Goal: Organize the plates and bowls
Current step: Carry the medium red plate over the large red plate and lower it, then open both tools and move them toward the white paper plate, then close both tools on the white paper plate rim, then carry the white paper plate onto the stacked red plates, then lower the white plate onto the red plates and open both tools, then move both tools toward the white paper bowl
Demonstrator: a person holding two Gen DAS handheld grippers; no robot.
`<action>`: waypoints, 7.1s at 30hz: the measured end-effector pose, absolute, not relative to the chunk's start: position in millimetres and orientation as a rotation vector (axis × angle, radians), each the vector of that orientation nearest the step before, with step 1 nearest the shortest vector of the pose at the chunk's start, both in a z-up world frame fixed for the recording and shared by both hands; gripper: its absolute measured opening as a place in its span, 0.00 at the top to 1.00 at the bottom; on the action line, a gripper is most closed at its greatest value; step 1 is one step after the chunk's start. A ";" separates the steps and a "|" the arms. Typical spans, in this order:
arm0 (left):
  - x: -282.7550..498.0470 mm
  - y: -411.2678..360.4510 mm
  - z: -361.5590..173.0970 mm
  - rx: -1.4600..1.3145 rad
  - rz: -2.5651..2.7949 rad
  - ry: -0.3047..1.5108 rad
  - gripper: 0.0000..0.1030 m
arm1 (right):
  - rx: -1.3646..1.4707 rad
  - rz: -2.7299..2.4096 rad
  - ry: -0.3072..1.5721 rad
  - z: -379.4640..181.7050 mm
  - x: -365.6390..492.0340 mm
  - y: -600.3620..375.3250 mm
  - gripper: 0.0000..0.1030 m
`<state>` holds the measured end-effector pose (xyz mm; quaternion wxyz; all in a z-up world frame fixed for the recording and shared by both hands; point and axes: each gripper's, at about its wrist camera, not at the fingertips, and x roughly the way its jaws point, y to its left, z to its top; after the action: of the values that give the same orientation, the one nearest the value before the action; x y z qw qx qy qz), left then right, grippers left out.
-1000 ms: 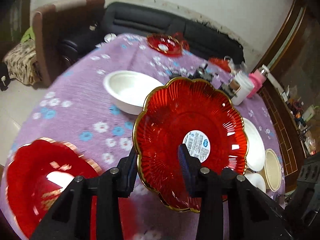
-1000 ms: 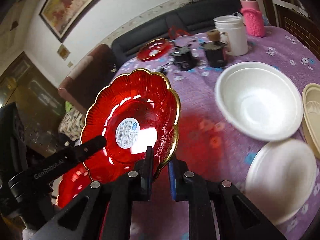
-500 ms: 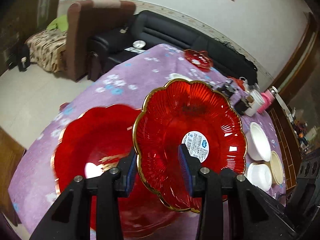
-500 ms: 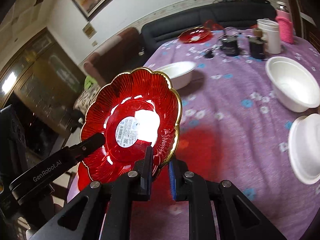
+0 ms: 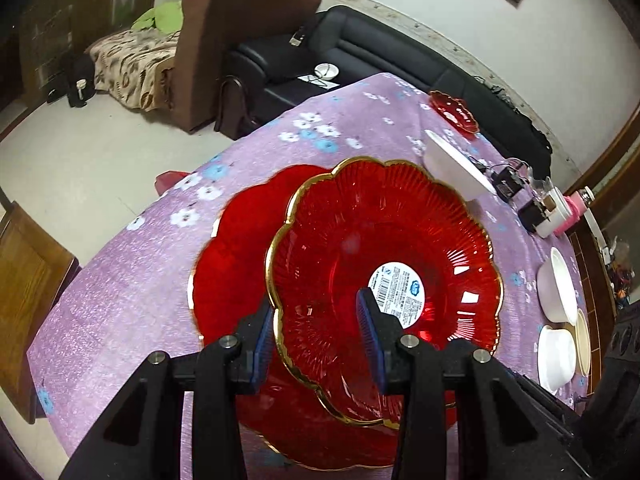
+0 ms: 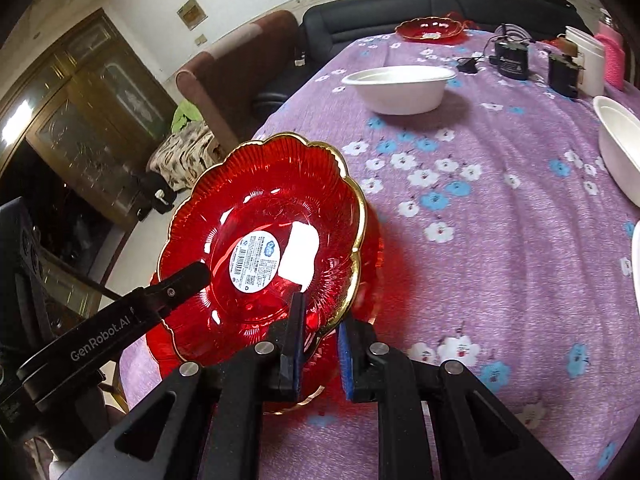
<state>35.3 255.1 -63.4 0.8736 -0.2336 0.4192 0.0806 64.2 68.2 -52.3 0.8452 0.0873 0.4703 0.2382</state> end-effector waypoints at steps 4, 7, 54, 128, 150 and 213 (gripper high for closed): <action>35.7 261.0 -68.0 -0.482 0.195 0.891 0.63 | 0.162 0.509 1.010 -57.3 67.2 78.7 0.84; 34.2 262.3 -66.8 -0.468 0.207 0.886 0.63 | 0.160 0.517 1.020 -63.3 70.2 84.5 0.83; 21.7 228.5 95.6 -0.396 -0.078 0.672 0.20 | 0.099 0.361 0.669 37.4 71.2 8.0 0.40; 211.7 201.4 4.9 -0.433 -0.069 1.043 0.75 | 0.341 0.517 0.904 14.8 210.0 -1.2 0.89; 69.4 257.9 -14.0 -0.425 0.089 0.936 0.75 | 0.200 0.642 0.909 7.1 84.8 71.7 0.88; 8.1 121.1 34.0 -0.237 -0.002 0.582 0.16 | 0.246 0.402 0.697 -8.8 47.9 -65.2 0.42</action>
<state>8.1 121.1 34.0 0.9510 -0.1166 0.2864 -0.0012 47.9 -65.2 -8.8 0.9129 0.1194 0.3382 0.1951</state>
